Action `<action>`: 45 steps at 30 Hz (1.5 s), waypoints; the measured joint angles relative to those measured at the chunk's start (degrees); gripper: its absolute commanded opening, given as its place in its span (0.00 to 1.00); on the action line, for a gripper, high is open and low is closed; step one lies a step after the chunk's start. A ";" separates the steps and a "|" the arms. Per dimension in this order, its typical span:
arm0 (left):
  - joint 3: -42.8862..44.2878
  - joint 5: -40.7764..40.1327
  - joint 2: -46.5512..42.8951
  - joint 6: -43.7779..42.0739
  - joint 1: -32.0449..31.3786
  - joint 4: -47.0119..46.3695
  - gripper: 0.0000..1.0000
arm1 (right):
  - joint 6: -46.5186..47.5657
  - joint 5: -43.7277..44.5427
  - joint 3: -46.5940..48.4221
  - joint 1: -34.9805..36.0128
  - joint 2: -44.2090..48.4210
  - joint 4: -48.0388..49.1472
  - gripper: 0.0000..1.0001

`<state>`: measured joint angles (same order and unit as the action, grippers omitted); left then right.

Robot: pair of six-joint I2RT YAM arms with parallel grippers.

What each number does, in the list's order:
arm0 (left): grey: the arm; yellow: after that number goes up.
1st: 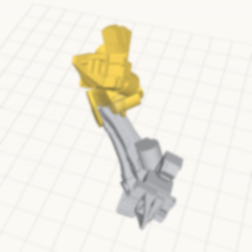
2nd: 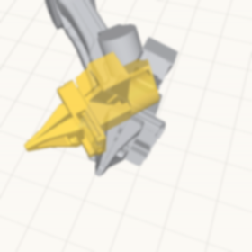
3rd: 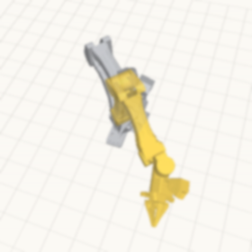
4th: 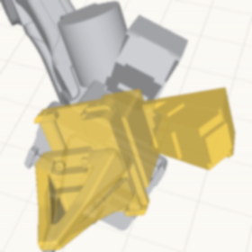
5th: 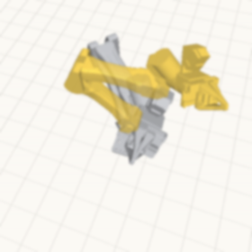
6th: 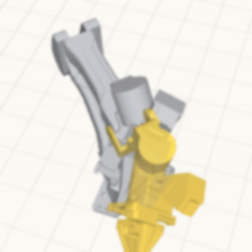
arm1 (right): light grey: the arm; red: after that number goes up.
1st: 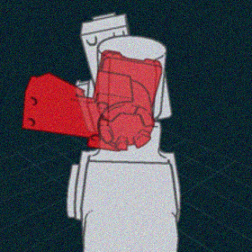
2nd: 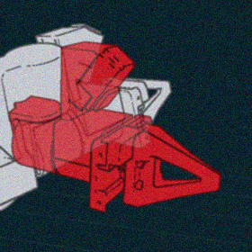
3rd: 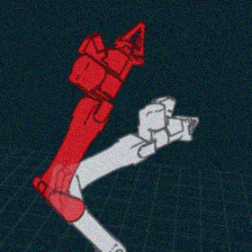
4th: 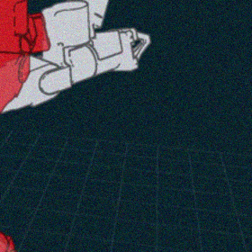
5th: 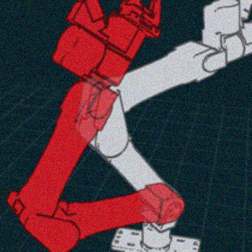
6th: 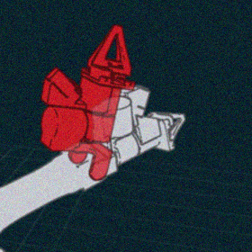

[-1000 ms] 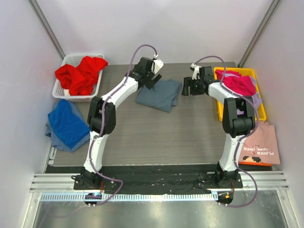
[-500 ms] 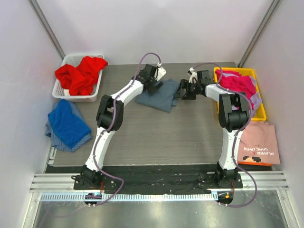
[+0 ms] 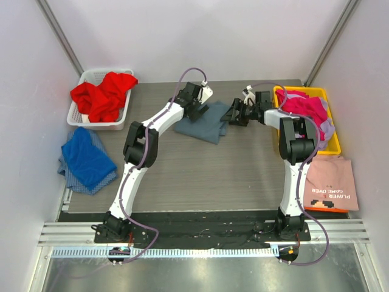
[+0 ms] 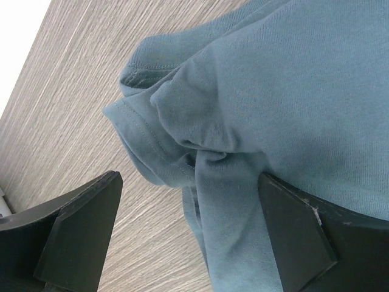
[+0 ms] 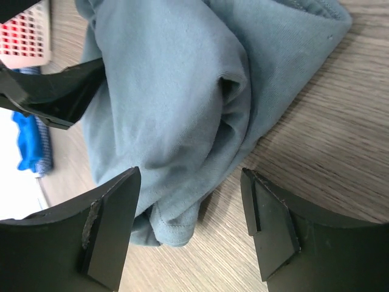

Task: Fold and stack the t-shirts
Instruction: Put the neatly folded tshirt into the corner of the board with the right arm

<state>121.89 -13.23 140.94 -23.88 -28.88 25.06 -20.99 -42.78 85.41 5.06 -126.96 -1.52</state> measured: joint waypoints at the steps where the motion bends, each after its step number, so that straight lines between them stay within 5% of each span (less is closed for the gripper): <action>1: -0.02 -0.07 0.00 -0.17 -0.04 -0.04 1.00 | -0.52 -0.50 -0.17 -0.07 -0.09 0.63 0.75; 29: -5.07 -1.42 -1.66 -1.84 -0.57 -4.33 1.00 | -10.43 -5.18 -3.74 3.13 -1.09 10.95 0.77; 45: -7.61 -1.77 -2.91 -1.88 -0.74 -5.62 0.99 | -11.15 -7.93 -1.46 4.35 -4.24 13.11 0.66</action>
<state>114.28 -15.00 138.04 -25.76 -29.63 19.44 -32.14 -50.72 83.94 9.41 -131.20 11.60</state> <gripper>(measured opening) 0.991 0.680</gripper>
